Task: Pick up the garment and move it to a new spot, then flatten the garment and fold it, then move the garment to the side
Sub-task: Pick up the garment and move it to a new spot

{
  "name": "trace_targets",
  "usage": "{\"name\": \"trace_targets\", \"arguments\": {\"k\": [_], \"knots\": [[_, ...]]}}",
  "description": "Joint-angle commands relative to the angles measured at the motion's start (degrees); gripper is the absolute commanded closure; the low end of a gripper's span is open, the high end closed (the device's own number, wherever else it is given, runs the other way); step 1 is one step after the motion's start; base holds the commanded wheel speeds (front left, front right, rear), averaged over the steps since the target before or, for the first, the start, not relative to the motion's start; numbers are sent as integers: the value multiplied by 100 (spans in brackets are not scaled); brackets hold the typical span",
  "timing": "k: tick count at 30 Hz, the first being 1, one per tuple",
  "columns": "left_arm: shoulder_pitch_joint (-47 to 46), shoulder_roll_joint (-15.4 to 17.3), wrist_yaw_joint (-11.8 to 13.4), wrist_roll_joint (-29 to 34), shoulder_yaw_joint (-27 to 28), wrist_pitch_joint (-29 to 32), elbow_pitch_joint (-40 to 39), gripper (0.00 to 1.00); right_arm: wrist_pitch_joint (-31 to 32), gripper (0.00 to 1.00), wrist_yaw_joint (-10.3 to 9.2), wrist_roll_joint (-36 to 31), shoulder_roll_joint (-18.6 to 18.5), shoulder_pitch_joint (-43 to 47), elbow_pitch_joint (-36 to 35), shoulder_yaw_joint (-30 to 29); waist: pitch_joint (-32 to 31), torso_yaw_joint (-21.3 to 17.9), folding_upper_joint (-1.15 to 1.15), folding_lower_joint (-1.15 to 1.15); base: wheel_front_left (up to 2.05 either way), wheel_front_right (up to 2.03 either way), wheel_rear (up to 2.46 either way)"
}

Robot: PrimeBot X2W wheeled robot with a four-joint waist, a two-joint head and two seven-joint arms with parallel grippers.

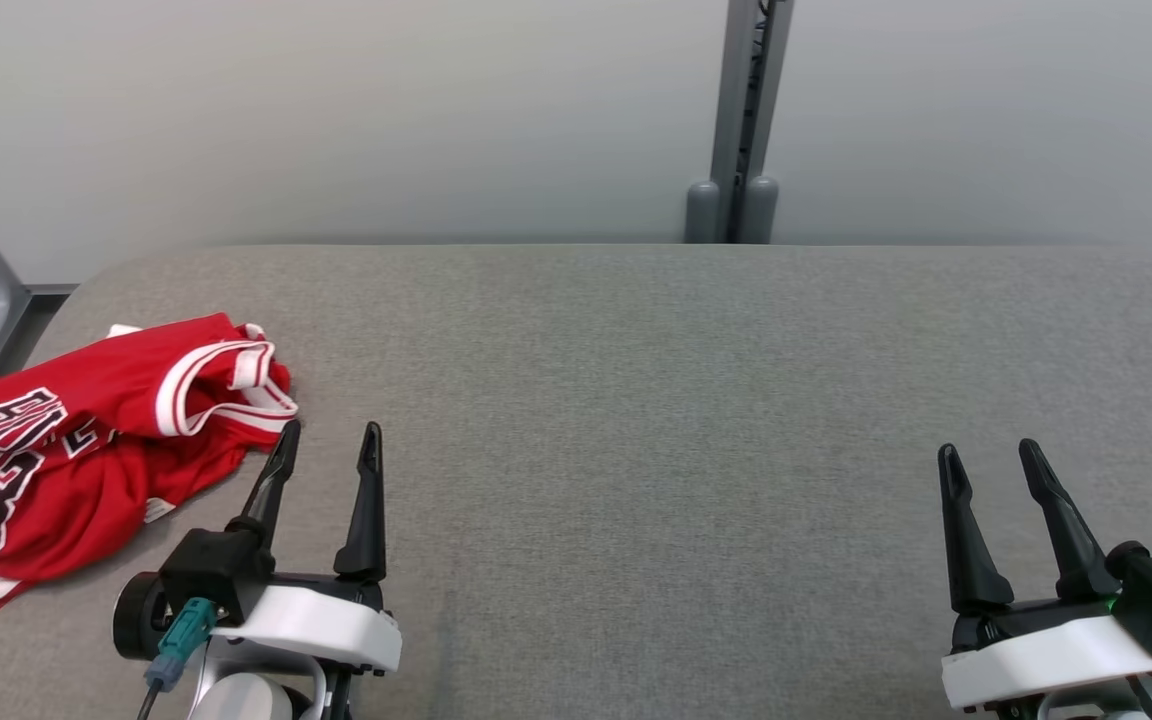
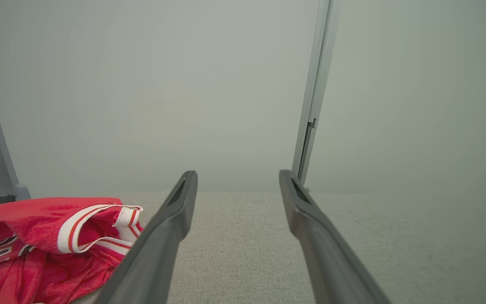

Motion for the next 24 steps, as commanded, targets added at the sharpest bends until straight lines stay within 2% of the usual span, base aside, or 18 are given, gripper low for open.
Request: {"name": "trace_targets", "arguments": {"k": [1, 9, 24], "knots": [[-86, 28, 44, -59, 42, -1, 34, 0, 6, 0, 12, 31, -19, 52, -3, 3, -4, 109, 0, 0, 0, 0, 0], [-94, 36, 113, -29, 172, -1, 146, 0, 20, 0, 12, 60, -22, 86, 0, 17, -41, 645, 0, 0, 0, 0, 0], [-67, 91, 126, -53, 240, -2, 224, 0, -19, 0, 12, 129, 4, 66, 84, 213, -26, 1966, 0, 0, 0, 0, 0]]}}
